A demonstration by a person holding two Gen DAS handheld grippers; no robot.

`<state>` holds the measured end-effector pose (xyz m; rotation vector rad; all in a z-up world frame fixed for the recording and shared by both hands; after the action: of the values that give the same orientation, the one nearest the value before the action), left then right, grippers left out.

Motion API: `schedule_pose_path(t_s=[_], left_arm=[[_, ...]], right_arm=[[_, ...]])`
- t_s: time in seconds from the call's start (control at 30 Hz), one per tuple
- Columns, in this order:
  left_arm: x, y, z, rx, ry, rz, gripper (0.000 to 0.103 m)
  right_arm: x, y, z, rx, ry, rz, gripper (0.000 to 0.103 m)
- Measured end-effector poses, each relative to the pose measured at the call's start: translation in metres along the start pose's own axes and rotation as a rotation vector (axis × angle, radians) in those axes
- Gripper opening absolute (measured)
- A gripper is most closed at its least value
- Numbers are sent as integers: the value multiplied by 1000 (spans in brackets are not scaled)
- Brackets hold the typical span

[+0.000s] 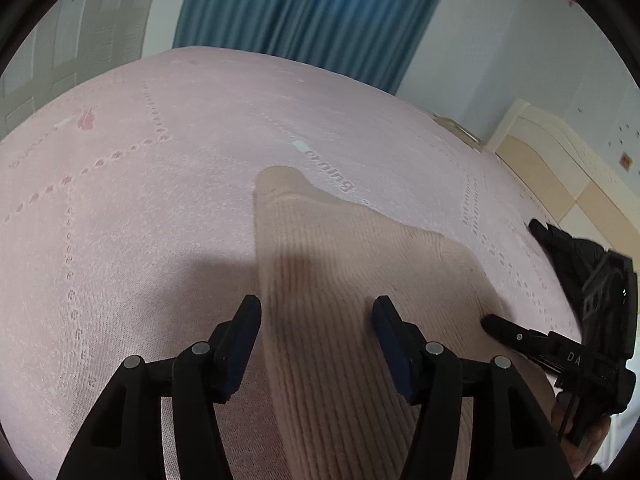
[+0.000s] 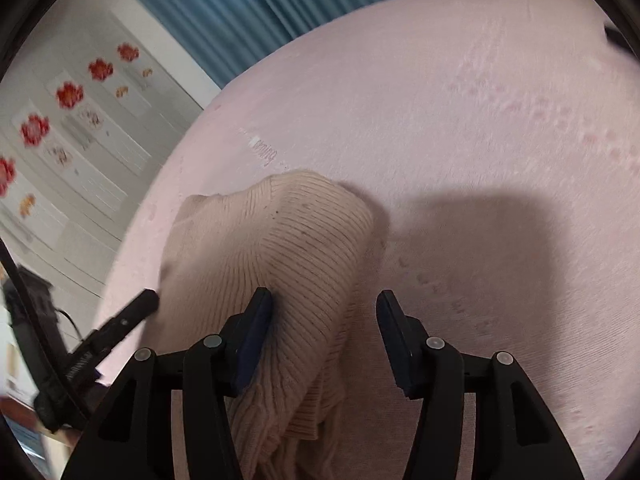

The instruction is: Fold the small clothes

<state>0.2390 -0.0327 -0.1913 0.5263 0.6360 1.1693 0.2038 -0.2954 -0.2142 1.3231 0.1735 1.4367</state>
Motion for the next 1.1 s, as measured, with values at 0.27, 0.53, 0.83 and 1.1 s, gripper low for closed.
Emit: schedule_pose_path(t_s=[0.27, 0.53, 0.83, 1.1], left_arm=[[-2, 1, -1, -18, -15, 1, 58], [1, 0, -1, -15, -13, 12, 60], [0, -2, -2, -13, -18, 29, 62], [2, -1, -3, -23, -17, 43, 63]], right_arm=[[5, 24, 5, -60, 18, 167, 10], [34, 3, -17, -142, 265, -206, 11], [31, 20, -15, -132, 245, -172, 31], [7, 33, -31, 34, 84, 69, 39]])
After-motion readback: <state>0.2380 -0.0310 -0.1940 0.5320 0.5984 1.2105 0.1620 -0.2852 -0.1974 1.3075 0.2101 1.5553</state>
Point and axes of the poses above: each gripper's, at about its wrist camera, not at the fingertips, and y roughly against the way its jaws point, x to its left, z to its top, the point moved 2 cm from there along -y, roughly the way its jaws point, and after that the axes turned 13 degrees about -y, right-handed, at the moved point
